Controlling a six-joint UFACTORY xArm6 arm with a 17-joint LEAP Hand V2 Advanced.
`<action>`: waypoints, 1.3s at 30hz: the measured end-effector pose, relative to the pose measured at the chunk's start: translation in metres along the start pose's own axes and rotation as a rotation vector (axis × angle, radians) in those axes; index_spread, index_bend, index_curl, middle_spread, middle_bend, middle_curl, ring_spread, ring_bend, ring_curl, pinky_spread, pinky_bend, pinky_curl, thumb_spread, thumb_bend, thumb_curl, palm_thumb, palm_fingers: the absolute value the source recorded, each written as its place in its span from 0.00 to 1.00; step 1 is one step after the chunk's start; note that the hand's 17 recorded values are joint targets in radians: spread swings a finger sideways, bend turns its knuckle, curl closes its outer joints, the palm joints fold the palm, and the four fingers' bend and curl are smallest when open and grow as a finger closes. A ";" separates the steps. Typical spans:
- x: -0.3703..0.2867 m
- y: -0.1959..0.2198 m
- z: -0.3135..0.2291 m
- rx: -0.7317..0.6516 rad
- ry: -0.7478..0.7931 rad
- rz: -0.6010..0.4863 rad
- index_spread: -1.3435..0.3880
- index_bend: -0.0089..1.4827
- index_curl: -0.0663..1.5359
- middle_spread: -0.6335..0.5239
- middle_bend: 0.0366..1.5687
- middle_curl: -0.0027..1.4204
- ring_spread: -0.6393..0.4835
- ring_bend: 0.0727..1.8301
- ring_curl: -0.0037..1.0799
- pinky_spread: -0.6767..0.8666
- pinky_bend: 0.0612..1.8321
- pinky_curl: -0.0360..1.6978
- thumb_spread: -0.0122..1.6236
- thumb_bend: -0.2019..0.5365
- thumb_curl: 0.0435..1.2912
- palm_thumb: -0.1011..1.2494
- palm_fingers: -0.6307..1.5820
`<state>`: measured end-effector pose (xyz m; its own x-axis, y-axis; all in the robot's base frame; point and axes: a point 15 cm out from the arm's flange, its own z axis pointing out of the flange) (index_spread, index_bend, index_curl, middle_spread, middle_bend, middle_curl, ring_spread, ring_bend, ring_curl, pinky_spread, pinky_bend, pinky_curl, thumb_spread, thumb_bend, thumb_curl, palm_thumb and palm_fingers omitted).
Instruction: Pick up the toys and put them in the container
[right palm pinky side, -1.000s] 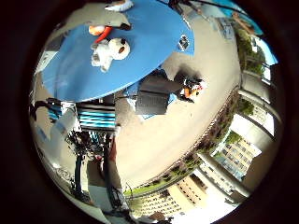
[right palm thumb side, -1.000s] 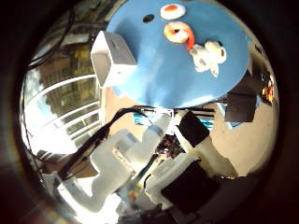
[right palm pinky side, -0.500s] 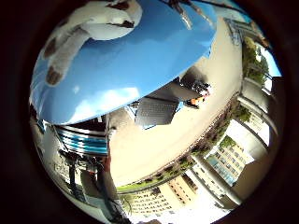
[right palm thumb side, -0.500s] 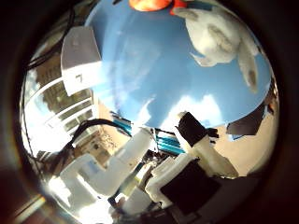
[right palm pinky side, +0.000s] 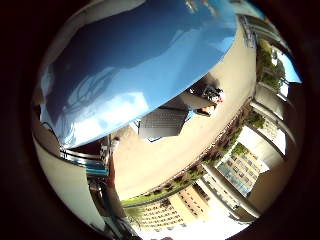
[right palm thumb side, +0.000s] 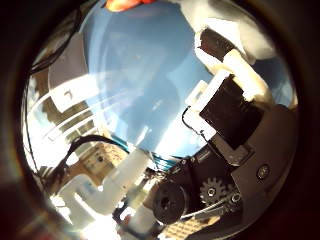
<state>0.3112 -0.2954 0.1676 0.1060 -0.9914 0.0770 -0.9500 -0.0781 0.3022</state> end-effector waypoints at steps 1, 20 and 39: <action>0.003 0.001 -0.011 0.025 0.018 0.004 0.58 0.11 0.18 0.39 0.49 0.43 0.63 0.61 0.55 0.65 0.43 0.12 0.66 0.28 0.31 0.76 0.72; -0.138 0.025 -0.301 0.341 0.008 -0.214 0.32 0.45 0.26 0.32 0.73 0.70 0.47 0.75 0.77 0.54 0.89 0.31 0.66 0.26 0.48 0.83 0.70; -0.424 -0.050 -0.378 0.472 -0.029 -0.586 0.24 0.58 0.51 0.32 0.83 0.79 0.45 0.86 0.82 0.50 0.96 0.42 0.66 0.25 0.58 0.82 0.61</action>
<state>0.4248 0.1689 0.4787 0.6314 -0.7754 0.0015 -0.7660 -0.6241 -0.1539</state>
